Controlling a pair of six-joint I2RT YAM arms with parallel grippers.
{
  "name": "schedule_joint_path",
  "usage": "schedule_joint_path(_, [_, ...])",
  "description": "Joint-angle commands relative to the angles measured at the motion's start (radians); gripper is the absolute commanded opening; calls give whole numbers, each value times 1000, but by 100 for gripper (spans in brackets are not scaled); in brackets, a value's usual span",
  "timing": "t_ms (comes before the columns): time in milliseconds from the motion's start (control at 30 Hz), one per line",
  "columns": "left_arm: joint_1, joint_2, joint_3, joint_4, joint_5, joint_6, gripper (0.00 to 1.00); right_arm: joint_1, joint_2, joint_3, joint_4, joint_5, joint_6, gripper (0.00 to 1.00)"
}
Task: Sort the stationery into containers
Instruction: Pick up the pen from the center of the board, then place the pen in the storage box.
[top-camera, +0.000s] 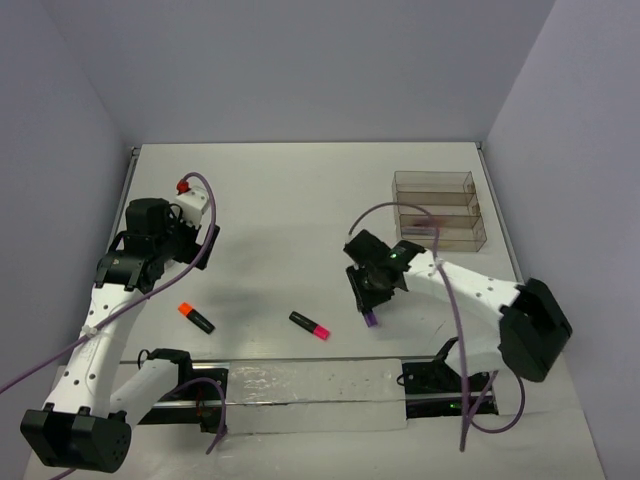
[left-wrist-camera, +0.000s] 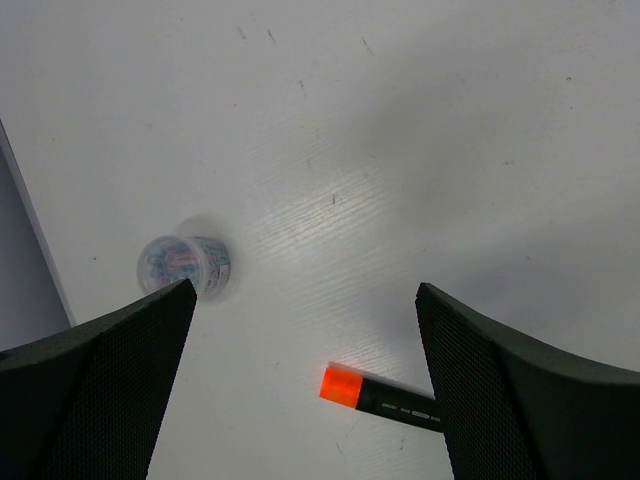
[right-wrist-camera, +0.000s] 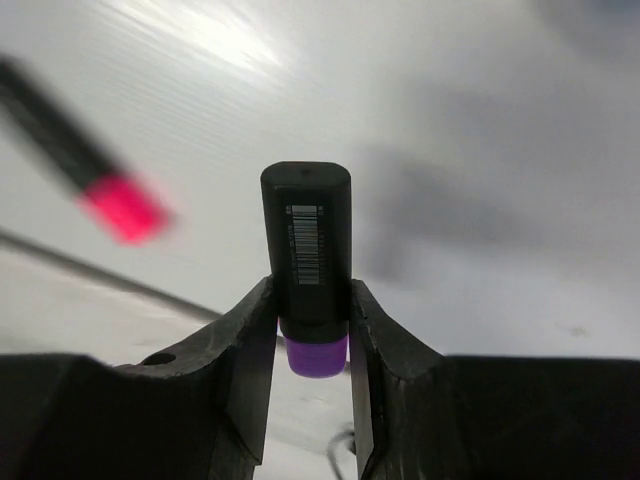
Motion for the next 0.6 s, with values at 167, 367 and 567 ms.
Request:
schedule_joint_path(167, [2,2,15,-4,14,9,99,-427,-227,290,412,-258,240,0])
schedule_joint_path(367, [2,-12,-5,-4,1,22,99,-813,-105,255,647,-222,652,0])
schedule_joint_path(567, [2,12,-23,13,-20,22,99,-879,141,351,677,-180,780,0])
